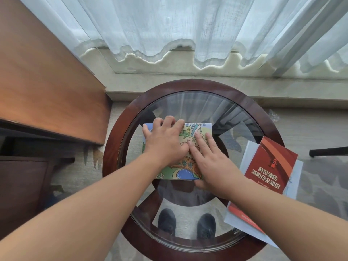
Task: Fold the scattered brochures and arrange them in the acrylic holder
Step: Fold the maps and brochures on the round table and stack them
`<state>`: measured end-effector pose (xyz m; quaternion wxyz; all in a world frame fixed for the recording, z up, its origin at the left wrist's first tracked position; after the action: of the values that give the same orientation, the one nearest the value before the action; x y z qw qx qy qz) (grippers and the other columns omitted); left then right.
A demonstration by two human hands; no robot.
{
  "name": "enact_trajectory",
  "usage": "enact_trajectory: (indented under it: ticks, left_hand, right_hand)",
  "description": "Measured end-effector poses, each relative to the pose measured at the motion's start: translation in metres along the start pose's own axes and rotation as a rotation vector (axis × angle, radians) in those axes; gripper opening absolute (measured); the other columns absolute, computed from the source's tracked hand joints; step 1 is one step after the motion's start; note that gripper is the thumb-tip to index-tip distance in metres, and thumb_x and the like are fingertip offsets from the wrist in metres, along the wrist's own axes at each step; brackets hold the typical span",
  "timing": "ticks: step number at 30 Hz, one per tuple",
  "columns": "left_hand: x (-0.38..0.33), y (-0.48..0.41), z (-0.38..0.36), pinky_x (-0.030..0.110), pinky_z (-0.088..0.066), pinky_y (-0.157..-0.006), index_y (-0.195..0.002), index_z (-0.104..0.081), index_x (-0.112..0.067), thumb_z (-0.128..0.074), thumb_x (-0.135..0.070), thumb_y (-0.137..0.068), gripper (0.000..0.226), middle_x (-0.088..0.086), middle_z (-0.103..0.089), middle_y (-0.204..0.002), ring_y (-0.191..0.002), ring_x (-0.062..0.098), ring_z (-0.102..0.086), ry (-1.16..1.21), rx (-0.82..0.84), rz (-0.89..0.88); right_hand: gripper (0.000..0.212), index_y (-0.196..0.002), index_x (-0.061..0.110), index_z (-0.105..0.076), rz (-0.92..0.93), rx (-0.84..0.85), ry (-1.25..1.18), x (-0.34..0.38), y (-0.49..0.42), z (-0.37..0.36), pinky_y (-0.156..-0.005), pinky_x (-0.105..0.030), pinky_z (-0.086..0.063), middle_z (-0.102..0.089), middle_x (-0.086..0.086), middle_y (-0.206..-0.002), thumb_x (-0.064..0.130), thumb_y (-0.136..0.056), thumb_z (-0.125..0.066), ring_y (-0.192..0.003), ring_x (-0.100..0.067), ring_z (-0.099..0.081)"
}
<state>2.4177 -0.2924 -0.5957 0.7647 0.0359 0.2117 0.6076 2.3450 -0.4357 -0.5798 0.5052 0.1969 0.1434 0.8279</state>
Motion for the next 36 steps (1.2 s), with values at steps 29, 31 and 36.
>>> enact_trajectory:
  ticks: [29,31,36]
  left_hand:
    - [0.001,0.029,-0.040,0.042,0.017,-0.118,-0.149,0.017,-0.025,-0.001,-0.063,-0.089,0.073,0.006,0.019,-0.161,-0.146,0.021,0.024,-0.176,-0.046,-0.113]
    - [0.008,0.027,-0.038,0.038,0.017,-0.118,-0.151,0.012,-0.028,-0.003,-0.064,-0.091,0.072,0.000,0.019,-0.160,-0.146,0.015,0.024,-0.200,-0.051,-0.177]
    - [0.055,0.047,-0.031,0.039,0.013,-0.120,-0.153,0.010,-0.021,-0.006,-0.072,-0.088,0.084,0.004,0.017,-0.162,-0.148,0.016,0.021,-0.225,-0.019,-0.082]
  right_hand:
    - [0.092,-0.135,0.028,0.044,-0.188,-0.006,-0.101,-0.010,-0.019,-0.025,-0.116,-0.047,0.022,0.049,0.002,-0.145,0.081,-0.078,-0.004,-0.135,-0.021,0.045]
    - [0.094,-0.134,0.030,0.047,-0.187,-0.002,-0.109,-0.010,-0.020,-0.026,-0.115,-0.046,0.023,0.052,0.004,-0.143,0.083,-0.076,-0.005,-0.134,-0.020,0.046]
    - [0.101,-0.143,0.027,0.037,-0.193,0.023,-0.088,-0.009,-0.022,-0.026,-0.116,-0.049,0.021,0.044,0.000,-0.150,0.083,-0.082,-0.021,-0.140,-0.022,0.039]
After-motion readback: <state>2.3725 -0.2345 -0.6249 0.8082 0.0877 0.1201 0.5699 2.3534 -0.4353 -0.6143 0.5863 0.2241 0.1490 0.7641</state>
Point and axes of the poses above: each hand's wrist, its own y-axis away from the middle knuckle, its own z-axis out of the back of the hand, x = y × z, the point moved 2 cm from there along -y, towards the middle knuckle
